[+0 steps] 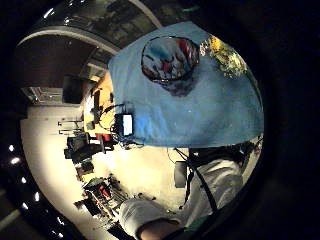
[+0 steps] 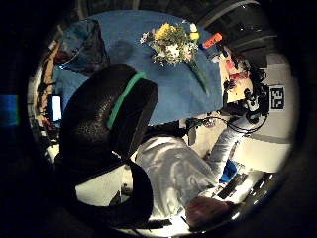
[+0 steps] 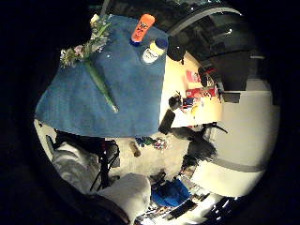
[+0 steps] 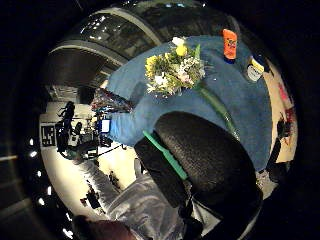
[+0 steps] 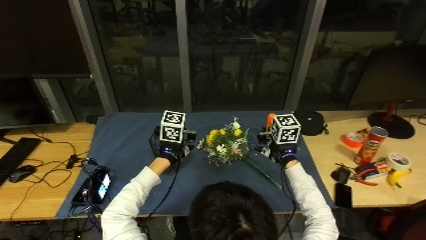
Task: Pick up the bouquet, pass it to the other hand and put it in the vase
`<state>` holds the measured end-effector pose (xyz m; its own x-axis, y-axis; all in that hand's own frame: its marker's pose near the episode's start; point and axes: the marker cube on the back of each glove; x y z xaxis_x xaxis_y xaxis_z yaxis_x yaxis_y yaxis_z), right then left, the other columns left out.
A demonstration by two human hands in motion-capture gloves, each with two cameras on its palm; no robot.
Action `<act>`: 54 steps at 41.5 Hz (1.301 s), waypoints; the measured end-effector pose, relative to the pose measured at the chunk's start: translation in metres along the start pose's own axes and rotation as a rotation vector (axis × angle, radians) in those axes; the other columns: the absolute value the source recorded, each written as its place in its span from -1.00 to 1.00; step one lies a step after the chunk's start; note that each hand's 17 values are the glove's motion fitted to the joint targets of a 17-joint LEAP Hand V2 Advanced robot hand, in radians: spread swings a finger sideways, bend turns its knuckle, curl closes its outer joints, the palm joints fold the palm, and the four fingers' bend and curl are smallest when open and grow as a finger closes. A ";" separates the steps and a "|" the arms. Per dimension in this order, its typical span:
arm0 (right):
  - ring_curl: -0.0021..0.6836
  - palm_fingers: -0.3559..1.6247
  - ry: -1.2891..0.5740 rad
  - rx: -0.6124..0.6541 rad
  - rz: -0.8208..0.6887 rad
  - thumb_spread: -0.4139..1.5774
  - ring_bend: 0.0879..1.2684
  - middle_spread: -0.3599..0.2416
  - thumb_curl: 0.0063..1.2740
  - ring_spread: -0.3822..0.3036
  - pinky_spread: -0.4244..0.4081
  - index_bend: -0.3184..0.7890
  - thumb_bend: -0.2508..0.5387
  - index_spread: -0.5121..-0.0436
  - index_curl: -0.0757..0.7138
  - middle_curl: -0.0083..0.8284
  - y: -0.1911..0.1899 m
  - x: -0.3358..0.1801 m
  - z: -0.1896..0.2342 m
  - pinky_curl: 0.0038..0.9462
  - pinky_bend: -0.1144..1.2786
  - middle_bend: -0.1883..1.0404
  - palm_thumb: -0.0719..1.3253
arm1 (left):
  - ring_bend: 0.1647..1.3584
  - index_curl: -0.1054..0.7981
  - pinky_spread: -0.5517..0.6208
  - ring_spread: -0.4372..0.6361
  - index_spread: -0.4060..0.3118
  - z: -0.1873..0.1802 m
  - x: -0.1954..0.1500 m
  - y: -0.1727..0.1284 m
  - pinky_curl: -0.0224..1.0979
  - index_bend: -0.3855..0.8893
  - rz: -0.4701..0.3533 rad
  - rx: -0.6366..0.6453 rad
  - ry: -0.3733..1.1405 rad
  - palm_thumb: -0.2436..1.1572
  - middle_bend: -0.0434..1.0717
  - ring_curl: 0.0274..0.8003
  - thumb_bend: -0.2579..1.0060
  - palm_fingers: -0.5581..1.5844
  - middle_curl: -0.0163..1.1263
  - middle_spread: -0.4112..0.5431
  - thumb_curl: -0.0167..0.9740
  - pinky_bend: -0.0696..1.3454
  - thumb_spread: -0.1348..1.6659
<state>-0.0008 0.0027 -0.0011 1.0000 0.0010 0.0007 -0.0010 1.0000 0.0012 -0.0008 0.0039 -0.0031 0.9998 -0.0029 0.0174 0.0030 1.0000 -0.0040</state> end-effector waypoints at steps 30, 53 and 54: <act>-0.30 -0.37 0.058 -0.009 0.078 0.57 -0.25 0.16 -0.75 0.17 0.26 -0.26 -0.29 -0.21 -0.48 -0.40 0.007 0.005 -0.017 -0.40 -0.04 -0.29 -0.51 | -0.15 -0.49 0.59 0.48 0.22 0.012 0.010 0.002 -0.48 -0.21 0.046 0.026 0.063 -0.44 -0.52 -0.45 -0.60 -0.36 -0.53 0.41 -0.65 -0.19 0.46; -0.03 -0.12 -0.102 -0.217 0.350 0.58 0.01 0.12 -0.65 -0.10 0.18 -0.34 -0.43 0.32 -0.54 -0.19 -0.075 0.078 0.088 -0.23 0.22 -0.28 -0.44 | -0.11 -0.35 0.55 0.44 0.22 0.032 0.035 0.013 -0.41 -0.19 0.168 0.120 0.035 -0.40 -0.58 -0.38 -0.61 -0.36 -0.44 0.42 -0.54 -0.18 0.51; -0.02 -0.12 -0.103 -0.231 0.357 0.57 0.02 0.12 -0.65 -0.11 0.18 -0.34 -0.43 0.33 -0.55 -0.18 -0.079 0.081 0.098 -0.22 0.23 -0.28 -0.45 | -0.11 -0.35 0.55 0.44 0.22 0.034 0.035 0.012 -0.41 -0.19 0.173 0.120 0.030 -0.40 -0.58 -0.38 -0.61 -0.36 -0.44 0.42 -0.54 -0.18 0.51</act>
<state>0.0798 -0.0761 0.0965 0.9318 0.3579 0.0599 -0.3346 0.9112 -0.2404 0.0340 0.0162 0.0316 0.9853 0.1708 -0.0031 -0.1693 0.9788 0.1149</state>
